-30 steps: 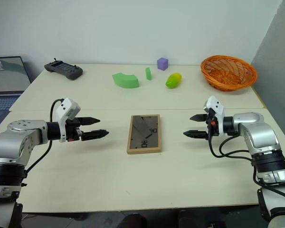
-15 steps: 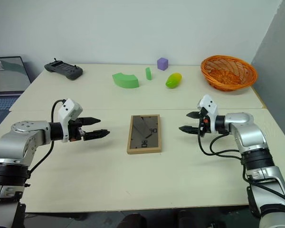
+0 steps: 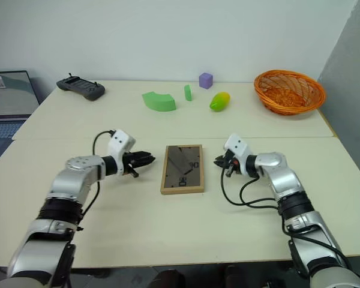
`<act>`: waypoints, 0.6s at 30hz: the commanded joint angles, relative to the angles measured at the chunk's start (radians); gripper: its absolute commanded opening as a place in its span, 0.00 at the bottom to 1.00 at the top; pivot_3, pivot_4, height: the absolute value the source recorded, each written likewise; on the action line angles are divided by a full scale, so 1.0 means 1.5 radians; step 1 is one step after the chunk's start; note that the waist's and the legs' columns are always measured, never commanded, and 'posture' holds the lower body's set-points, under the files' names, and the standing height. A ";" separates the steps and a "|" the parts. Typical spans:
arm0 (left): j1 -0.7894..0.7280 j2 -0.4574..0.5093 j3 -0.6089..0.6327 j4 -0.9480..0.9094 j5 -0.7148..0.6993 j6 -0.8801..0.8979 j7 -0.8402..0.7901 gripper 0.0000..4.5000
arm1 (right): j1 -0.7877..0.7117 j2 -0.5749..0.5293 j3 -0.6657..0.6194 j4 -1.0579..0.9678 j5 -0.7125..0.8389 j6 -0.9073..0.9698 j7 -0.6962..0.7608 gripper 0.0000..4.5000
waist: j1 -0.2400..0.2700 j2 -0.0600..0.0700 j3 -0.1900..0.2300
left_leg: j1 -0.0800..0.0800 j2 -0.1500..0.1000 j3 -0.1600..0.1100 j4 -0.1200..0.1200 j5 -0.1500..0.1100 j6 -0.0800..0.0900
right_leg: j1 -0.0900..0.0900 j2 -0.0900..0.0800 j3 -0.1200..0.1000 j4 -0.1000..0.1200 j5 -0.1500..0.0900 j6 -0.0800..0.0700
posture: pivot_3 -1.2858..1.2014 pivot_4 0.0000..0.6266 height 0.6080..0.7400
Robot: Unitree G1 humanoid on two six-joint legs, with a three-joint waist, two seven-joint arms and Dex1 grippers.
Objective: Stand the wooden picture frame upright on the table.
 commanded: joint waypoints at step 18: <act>0.006 -0.025 -0.018 -0.045 0.025 -0.005 -0.059 0.00 | 0.023 0.043 0.027 -0.054 -0.035 0.001 -0.004 0.00 | -0.006 0.000 0.000 | 0.000 0.000 0.000 0.000 0.001 -0.002 | 0.000 0.000 0.000 0.000 0.000 0.000 | 0.52 0.24 1.00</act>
